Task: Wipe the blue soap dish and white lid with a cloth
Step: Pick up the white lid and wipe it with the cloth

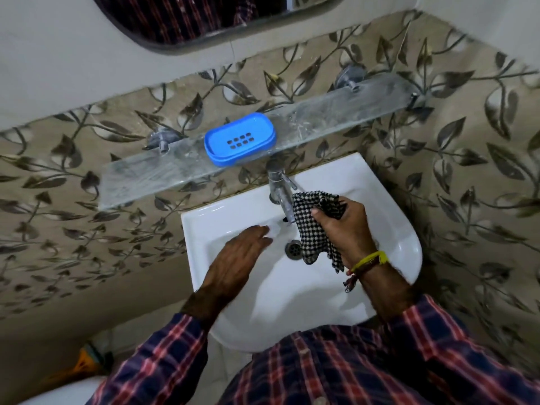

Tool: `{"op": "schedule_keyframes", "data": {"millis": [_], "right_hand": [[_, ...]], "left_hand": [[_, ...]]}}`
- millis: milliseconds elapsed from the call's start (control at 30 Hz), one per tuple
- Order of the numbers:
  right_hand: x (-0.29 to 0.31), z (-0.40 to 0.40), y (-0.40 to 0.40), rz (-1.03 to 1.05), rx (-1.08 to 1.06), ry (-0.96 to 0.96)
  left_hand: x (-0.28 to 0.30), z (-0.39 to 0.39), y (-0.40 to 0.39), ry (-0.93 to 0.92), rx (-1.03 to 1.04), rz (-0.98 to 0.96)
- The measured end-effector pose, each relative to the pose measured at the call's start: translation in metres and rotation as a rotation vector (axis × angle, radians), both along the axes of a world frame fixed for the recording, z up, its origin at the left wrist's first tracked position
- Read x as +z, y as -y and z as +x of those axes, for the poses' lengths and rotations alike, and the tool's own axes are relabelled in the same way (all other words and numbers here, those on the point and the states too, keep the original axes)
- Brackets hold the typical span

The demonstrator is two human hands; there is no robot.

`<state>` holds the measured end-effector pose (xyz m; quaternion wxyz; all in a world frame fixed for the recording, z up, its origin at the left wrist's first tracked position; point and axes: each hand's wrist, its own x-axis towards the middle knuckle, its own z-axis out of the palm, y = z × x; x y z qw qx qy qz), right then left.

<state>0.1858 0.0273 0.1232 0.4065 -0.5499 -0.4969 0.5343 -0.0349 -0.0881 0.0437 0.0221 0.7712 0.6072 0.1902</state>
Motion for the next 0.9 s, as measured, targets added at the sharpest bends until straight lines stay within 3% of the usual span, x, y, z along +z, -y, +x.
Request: {"op": "schedule_keyframes", "data": {"millis": [100,233,400,600,733,900], "right_hand": [[0.001,-0.003,0.003,0.055,0.05,0.08],[-0.001,-0.002,0.008,0.04,0.077,0.076],[-0.002,0.004,0.011,-0.001,0.148,0.051],[0.008,-0.001,0.02,0.013,0.328,-0.005],[0.03,0.003,0.02,-0.131,0.308,-0.223],[0.053,-0.01,0.026,-0.436,0.26,-0.419]], "left_hand": [[0.011,0.004,0.001,0.052,0.1,-0.004],[0.031,0.006,0.003,0.297,0.305,-0.053],[0.059,0.019,0.005,0.529,0.358,-0.135],[0.071,0.054,0.001,1.167,0.314,-0.221],[0.078,0.071,-0.003,1.507,0.334,-0.162],[0.087,0.106,-0.013,1.547,0.265,-0.231]]}}
